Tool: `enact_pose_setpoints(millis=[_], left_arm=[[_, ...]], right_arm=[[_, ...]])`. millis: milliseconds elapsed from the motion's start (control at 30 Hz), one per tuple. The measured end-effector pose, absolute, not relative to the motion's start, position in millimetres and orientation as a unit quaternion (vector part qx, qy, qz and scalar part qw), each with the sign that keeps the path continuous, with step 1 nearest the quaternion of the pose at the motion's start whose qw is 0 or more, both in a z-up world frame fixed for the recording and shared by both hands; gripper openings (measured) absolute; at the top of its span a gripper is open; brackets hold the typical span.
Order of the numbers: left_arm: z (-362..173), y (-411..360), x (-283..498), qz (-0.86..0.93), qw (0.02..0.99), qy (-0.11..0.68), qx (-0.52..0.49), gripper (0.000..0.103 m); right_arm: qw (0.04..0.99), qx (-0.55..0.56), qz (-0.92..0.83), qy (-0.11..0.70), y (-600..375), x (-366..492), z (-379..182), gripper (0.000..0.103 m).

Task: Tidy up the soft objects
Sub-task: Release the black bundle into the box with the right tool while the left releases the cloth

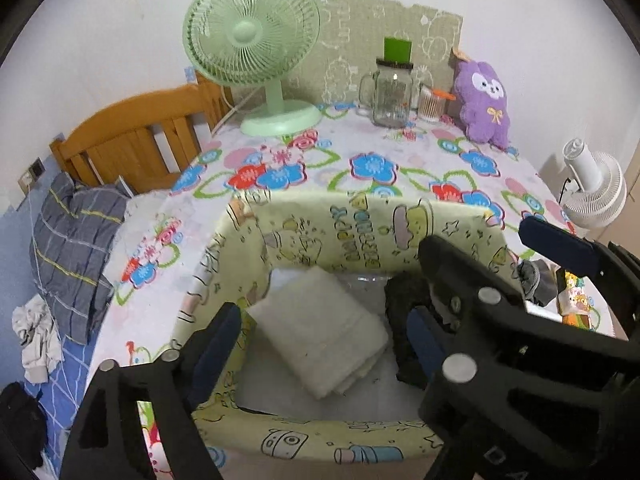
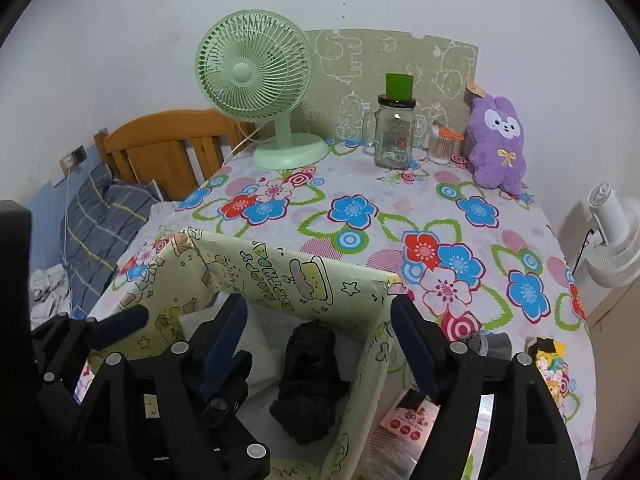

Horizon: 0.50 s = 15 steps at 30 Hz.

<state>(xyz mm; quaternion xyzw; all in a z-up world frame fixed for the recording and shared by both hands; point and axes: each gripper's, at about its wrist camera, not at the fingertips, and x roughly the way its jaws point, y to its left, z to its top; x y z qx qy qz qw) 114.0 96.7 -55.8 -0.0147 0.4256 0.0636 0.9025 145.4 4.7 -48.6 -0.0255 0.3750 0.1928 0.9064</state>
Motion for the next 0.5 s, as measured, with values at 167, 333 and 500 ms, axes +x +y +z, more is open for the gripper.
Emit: enact_pose_setpoints(millis=[167,333,500], left_arm=[[-46,91,106,0.062,0.909,0.412,-0.004,0.098],[-35,86,97,0.059,0.916,0.397,-0.001,0.099],[-24,77,87,0.055,0.923,0.380,0.005,0.103]], right_arm=[[0.909,-0.024,0.189,0.371,-1,136,-40,0.083],[0.915,-0.020,0.181,0.359,-10,127,-29,0.087],[0.921,-0.015,0.175,0.348,-21,118,-20,0.094]])
